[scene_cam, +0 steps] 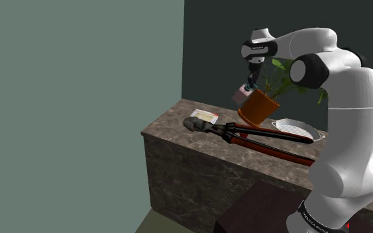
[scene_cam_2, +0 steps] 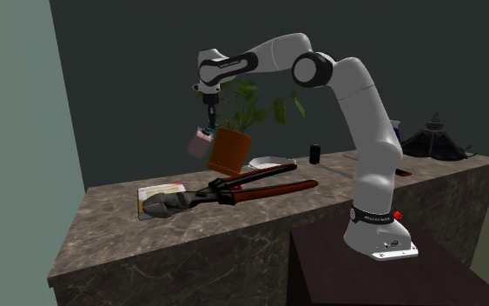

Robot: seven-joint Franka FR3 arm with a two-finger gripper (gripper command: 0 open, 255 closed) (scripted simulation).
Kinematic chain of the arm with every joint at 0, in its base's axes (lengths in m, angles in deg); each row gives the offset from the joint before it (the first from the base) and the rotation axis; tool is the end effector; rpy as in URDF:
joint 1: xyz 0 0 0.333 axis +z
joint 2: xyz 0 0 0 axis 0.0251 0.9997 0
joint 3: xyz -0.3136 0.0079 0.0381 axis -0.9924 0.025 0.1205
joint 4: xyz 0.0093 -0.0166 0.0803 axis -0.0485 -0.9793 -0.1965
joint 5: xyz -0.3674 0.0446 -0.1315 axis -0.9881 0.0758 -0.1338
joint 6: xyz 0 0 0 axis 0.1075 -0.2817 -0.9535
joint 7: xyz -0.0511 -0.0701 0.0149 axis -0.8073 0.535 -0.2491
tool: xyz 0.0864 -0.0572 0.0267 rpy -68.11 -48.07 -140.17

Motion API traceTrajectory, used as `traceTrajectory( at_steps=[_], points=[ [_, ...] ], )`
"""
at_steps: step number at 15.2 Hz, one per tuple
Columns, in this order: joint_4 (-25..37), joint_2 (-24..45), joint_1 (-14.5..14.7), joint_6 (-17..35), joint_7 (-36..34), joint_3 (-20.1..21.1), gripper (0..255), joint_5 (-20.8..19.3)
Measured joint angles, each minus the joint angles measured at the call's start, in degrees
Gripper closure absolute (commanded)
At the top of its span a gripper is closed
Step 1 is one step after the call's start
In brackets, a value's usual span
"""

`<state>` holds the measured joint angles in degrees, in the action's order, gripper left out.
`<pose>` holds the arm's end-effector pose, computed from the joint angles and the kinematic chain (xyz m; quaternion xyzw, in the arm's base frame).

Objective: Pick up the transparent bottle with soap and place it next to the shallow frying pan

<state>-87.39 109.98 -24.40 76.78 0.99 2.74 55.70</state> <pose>0.5911 -0.3900 0.5045 0.9905 0.0804 -0.0088 0.1114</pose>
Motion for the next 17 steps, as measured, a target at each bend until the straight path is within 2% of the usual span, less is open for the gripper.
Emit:
traceTrajectory(
  at_steps=[2, 3, 6, 8, 10, 17],
  points=[
    [2.88, 2.09, -1.87, -0.49, 2.28, -0.44, 255, 0.59],
    [7.02, 4.53, -3.15, -2.02, 3.75, -0.59, 255, 1.20],
    [14.38, 9.22, -6.54, -4.21, 7.35, -0.94, 255, 2.52],
    [22.53, 14.30, -8.41, -7.04, 8.94, -0.91, 255, 3.37],
    [22.00, 14.87, -8.81, -5.94, 9.25, -0.91, 255, 3.48],
    [13.69, 13.10, -8.33, 0.54, 8.57, -0.96, 255, 3.16]
  ],
)
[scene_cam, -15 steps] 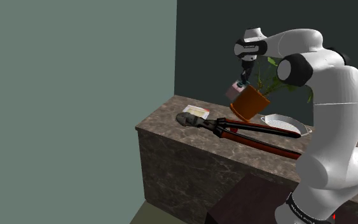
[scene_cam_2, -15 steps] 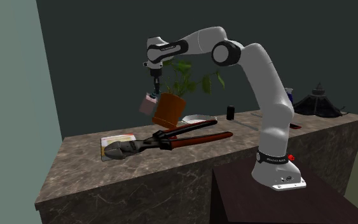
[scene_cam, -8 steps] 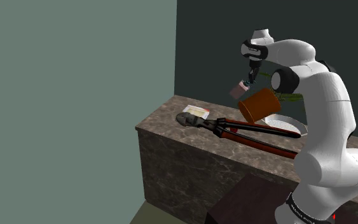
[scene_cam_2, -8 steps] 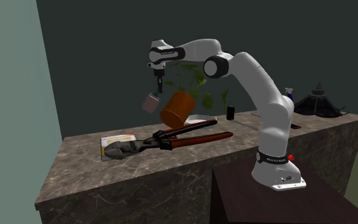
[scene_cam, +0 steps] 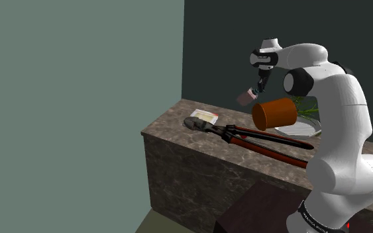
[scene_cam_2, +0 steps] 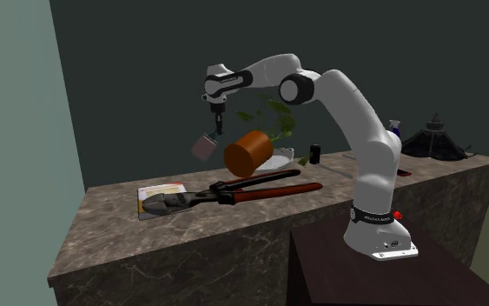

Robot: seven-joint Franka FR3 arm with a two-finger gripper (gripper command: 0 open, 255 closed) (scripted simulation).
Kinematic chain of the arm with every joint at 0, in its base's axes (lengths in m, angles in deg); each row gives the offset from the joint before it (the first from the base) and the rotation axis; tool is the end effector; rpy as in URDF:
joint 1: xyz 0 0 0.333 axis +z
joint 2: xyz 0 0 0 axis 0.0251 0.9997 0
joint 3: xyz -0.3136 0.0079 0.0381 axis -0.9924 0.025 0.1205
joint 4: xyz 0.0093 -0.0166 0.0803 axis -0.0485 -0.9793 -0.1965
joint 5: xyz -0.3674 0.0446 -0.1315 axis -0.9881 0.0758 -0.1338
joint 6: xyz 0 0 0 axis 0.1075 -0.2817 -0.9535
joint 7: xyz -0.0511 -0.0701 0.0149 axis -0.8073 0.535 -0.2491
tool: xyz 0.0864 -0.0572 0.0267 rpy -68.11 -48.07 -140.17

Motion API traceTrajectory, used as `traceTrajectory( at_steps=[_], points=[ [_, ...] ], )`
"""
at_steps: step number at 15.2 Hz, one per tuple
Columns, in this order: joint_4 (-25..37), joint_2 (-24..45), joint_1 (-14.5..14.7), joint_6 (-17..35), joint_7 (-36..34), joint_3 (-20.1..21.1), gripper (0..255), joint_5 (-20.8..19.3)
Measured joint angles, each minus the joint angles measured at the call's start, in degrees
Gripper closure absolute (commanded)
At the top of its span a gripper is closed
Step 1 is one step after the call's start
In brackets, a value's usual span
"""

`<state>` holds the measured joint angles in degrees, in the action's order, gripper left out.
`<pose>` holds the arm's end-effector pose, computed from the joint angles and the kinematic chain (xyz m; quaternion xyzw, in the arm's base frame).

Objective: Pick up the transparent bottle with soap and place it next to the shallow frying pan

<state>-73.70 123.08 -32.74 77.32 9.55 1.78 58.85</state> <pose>0.5734 -0.4981 0.4563 0.9903 0.0810 -0.0119 0.1119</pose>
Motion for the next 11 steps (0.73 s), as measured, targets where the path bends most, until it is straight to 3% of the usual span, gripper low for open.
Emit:
traceTrajectory(
  at_steps=[11],
  points=[
    [-7.14, 0.43, 0.30, 7.49, -0.92, 0.03, 255, -0.22]
  ],
)
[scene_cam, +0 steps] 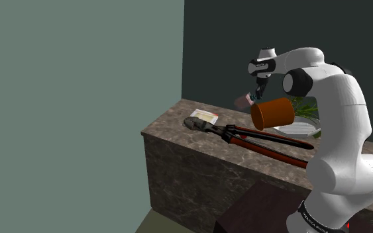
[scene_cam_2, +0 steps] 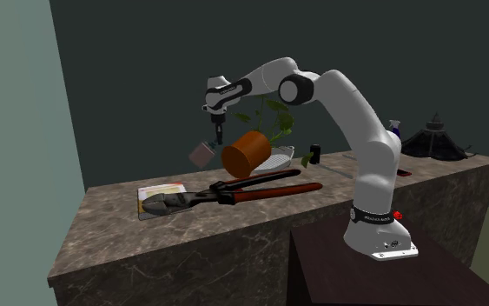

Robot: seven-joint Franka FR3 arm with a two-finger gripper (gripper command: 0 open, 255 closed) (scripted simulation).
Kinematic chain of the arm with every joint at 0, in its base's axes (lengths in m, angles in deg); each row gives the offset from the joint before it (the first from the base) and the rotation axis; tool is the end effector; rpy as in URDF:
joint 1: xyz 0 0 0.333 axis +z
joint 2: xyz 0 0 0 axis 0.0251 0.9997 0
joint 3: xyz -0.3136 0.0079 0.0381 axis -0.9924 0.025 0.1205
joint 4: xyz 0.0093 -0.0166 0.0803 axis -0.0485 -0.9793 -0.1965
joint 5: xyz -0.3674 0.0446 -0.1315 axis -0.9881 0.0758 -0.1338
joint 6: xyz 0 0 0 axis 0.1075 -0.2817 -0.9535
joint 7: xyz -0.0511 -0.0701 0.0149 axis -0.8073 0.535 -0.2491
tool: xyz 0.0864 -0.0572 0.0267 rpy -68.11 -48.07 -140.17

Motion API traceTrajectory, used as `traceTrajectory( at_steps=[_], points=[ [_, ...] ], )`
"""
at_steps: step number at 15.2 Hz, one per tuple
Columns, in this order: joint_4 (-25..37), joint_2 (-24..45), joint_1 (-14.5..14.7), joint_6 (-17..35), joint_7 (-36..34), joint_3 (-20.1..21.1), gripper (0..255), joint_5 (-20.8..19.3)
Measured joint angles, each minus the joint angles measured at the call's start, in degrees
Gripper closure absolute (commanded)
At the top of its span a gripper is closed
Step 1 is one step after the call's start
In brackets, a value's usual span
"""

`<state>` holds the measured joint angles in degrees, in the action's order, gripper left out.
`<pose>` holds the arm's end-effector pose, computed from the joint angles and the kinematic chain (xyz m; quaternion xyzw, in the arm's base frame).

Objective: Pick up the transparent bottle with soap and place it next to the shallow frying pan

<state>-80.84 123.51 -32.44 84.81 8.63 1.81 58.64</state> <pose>0.5743 -0.4989 0.4024 0.9903 0.0811 -0.0119 0.1119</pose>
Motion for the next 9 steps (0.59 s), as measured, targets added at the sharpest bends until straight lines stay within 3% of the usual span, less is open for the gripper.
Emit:
traceTrajectory(
  at_steps=[5, 6, 9],
  points=[
    [-0.50, -0.14, 0.02, 0.40, -0.02, 0.00, 255, -0.01],
    [-0.52, -0.15, 0.02, 0.41, -0.02, 0.00, 0, -0.01],
    [-0.62, -0.18, 0.09, 0.06, -0.05, 0.06, 0, 0.02]
  ],
)
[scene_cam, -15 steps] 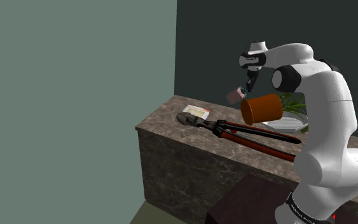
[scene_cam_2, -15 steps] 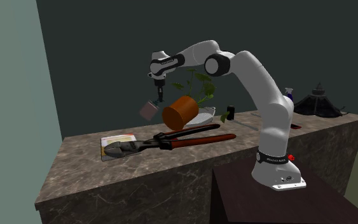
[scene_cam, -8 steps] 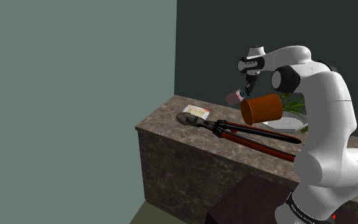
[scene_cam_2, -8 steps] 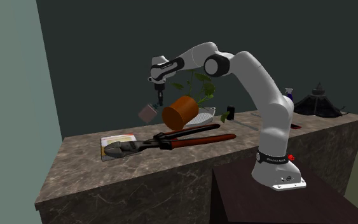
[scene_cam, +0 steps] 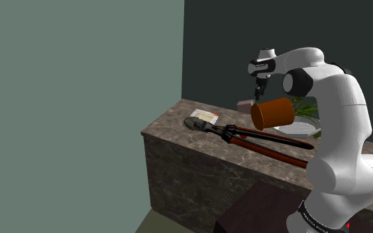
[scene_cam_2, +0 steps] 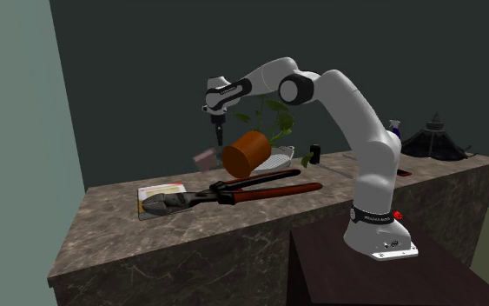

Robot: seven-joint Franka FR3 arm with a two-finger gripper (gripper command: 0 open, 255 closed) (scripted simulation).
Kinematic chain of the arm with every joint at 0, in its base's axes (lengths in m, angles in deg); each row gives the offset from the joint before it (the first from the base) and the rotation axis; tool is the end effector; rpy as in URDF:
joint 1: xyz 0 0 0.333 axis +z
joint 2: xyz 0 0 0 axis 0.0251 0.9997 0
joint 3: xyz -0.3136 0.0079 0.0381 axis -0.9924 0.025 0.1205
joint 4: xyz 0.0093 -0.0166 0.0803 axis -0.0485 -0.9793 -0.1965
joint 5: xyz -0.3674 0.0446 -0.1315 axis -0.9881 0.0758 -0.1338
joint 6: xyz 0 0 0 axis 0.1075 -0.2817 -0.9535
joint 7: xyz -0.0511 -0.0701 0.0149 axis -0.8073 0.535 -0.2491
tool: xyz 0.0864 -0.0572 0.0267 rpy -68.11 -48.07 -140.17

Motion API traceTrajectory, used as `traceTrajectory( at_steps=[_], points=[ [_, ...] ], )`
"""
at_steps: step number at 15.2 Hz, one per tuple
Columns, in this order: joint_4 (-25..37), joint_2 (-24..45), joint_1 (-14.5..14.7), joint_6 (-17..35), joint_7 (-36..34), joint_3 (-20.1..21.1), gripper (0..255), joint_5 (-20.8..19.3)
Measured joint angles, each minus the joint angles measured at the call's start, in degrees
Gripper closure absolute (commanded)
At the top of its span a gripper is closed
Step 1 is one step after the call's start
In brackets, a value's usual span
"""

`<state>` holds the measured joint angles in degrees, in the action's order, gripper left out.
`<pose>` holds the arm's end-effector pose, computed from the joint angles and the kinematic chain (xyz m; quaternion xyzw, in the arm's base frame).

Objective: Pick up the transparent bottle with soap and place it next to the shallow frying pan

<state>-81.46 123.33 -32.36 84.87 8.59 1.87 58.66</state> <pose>0.5739 -0.4972 0.3995 0.9906 0.0815 -0.0136 0.1090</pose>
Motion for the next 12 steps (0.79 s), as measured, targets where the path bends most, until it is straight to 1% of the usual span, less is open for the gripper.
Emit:
traceTrajectory(
  at_steps=[2, 4, 6, 7, 12],
  points=[
    [0.03, 0.03, 0.09, -0.92, -0.03, 0.07, 0, 0.03],
    [-0.50, -0.63, 0.26, -0.67, -0.17, 0.02, 0, -0.10],
    [0.47, -1.59, 0.38, -2.12, -0.08, -0.05, 0, -0.19],
    [1.98, -1.99, 0.54, -3.71, -0.12, -0.08, 0, -0.23],
    [3.20, -2.39, 0.57, -5.17, 0.00, -0.11, 0, -0.25]
  ],
)
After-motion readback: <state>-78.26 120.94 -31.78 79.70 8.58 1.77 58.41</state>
